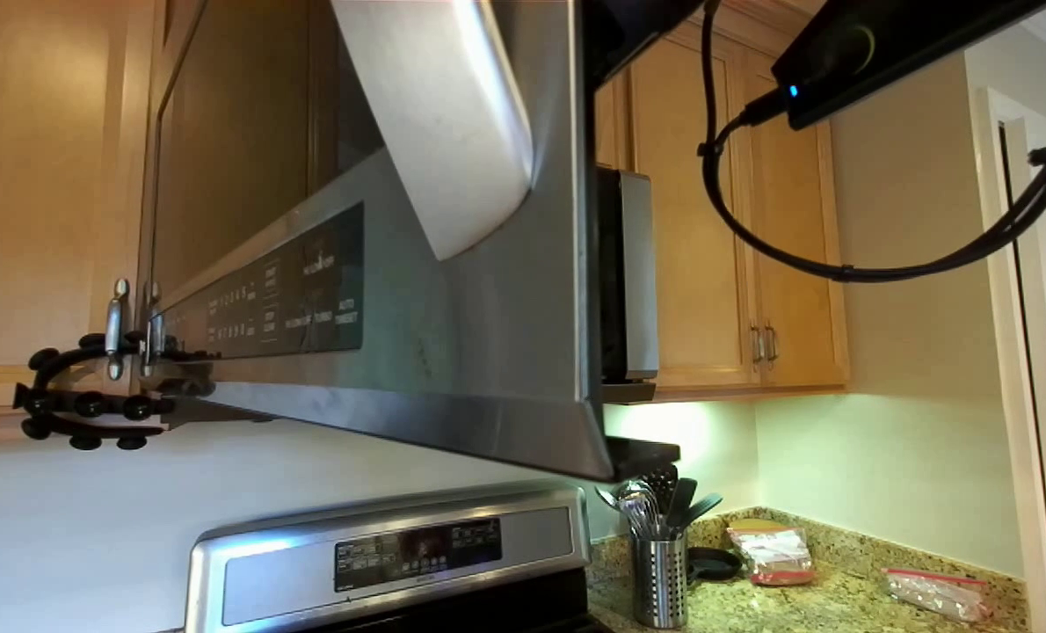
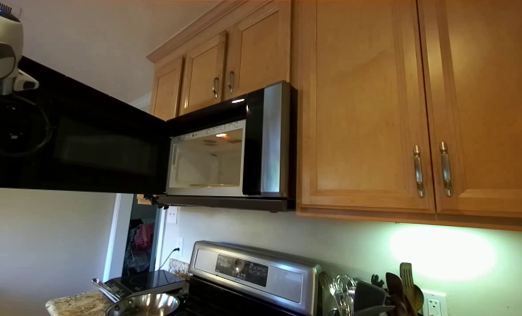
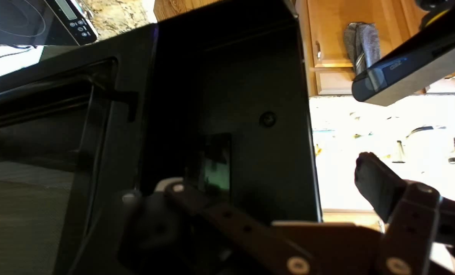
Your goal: Close the door of the microwave
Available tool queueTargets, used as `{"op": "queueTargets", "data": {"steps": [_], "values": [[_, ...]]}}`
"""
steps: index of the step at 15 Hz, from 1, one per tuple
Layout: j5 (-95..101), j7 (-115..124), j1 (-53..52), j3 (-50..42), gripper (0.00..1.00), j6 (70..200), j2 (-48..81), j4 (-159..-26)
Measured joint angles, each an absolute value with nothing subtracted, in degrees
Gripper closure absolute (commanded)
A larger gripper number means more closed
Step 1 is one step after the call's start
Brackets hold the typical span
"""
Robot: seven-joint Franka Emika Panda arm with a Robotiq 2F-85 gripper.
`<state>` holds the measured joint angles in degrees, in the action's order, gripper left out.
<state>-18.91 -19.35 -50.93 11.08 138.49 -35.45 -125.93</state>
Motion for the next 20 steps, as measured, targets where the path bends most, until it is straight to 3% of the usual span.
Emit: {"op": "queueTargets", "data": {"steps": [20], "values": [[-10.17,-9.62,-44.34,17.45,0.0,137.83,-32.07,-121.84]]}}
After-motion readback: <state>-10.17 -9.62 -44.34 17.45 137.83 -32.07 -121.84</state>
